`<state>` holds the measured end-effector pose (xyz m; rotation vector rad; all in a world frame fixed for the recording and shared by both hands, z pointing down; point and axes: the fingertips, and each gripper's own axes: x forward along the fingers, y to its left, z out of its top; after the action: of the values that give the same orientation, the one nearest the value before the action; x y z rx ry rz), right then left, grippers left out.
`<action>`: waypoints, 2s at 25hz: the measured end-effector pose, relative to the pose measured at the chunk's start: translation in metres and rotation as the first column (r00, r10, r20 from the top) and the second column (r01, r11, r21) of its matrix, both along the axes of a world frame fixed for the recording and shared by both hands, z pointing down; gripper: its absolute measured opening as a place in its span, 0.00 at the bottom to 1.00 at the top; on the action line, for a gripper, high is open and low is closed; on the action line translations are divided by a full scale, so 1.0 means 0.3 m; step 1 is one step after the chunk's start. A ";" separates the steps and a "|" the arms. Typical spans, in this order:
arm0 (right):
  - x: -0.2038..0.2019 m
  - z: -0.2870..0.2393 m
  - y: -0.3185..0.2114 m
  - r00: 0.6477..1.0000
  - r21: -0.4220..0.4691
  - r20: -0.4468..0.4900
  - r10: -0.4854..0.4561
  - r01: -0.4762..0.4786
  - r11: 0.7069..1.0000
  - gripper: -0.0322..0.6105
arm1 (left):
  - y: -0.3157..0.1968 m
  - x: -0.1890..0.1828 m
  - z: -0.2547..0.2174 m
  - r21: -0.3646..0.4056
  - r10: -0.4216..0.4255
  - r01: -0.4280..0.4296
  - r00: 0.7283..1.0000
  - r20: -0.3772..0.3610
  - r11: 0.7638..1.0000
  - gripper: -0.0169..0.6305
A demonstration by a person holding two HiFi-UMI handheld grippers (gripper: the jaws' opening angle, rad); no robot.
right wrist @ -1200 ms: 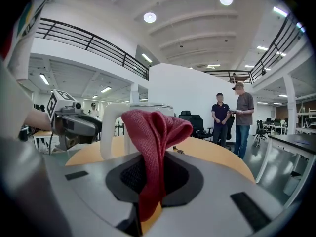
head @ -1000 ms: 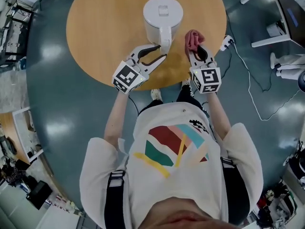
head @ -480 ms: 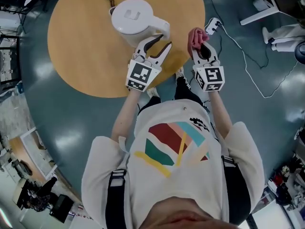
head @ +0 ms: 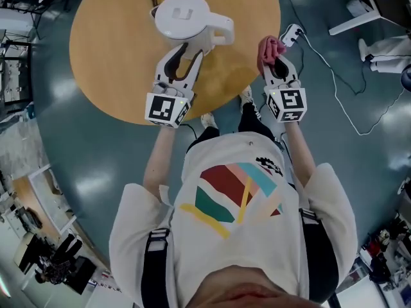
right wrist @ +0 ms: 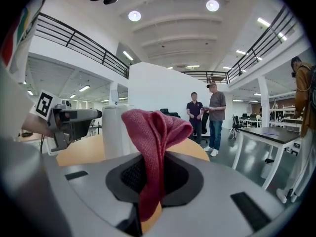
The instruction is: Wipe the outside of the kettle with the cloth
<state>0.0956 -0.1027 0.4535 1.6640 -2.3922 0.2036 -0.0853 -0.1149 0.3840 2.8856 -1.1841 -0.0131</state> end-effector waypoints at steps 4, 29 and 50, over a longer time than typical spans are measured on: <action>-0.114 -0.023 0.030 0.999 0.020 0.001 -0.042 0.042 0.999 0.12 | -0.028 -0.236 0.027 0.003 0.053 -0.053 0.994 0.097 0.999 0.32; -0.319 -0.017 -0.086 0.999 -0.005 -0.027 -0.041 0.041 0.999 0.12 | -0.285 -0.192 0.101 -0.258 0.623 -0.570 0.747 0.232 0.780 0.82; -0.136 -0.078 -0.485 0.990 0.005 -0.118 -0.076 0.077 0.997 0.12 | -0.082 -0.060 0.026 -0.227 0.645 -0.604 0.727 0.235 0.764 0.82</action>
<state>0.0549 -0.2481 0.4300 1.5396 -2.3667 0.0789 -0.1034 -0.1395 0.3916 3.0628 -0.1315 0.5147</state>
